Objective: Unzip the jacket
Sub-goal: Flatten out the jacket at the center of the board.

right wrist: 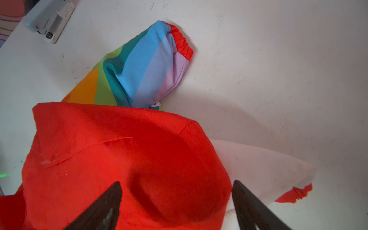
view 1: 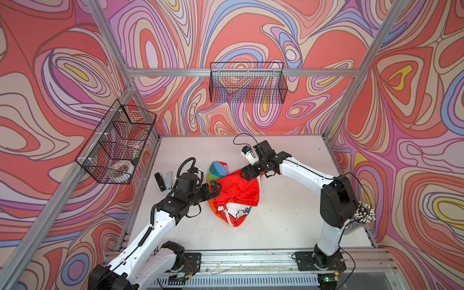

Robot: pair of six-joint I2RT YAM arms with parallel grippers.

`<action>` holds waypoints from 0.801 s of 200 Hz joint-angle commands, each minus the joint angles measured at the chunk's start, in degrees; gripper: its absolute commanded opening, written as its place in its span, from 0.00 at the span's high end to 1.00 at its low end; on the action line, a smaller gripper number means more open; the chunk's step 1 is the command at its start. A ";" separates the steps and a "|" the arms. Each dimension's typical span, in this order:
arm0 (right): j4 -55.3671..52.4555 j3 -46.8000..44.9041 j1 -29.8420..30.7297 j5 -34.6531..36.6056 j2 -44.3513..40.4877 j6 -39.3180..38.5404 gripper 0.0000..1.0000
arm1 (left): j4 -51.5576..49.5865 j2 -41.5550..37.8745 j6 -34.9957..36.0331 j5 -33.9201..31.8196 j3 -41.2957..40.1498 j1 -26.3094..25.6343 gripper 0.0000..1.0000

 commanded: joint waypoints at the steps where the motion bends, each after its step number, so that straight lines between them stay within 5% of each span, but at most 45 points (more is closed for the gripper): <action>1: -5.31 3.89 -0.15 -2.38 3.02 -3.49 0.14 | 2.40 -0.28 -2.05 1.87 -0.87 0.30 0.01; 68: -9.56 8.10 -0.13 -3.08 7.91 -5.31 0.14 | 1.69 -1.43 -1.49 -0.50 -1.33 0.35 0.02; 82: -9.61 8.05 -0.15 -4.11 8.04 -5.29 0.20 | 1.03 -1.09 -1.14 -0.54 -0.89 0.32 0.02; 130: -2.88 3.24 -0.52 -7.45 2.63 -1.33 0.83 | -2.12 -1.24 0.62 -5.76 1.07 0.37 0.02; 149: 2.28 -0.90 -1.20 -3.26 -3.39 2.67 1.00 | -3.76 -1.08 0.83 -9.25 2.84 0.43 0.02; 160: 6.66 -4.71 -1.44 3.09 -9.03 5.66 1.00 | -5.47 -0.49 1.46 -11.81 4.56 0.50 0.02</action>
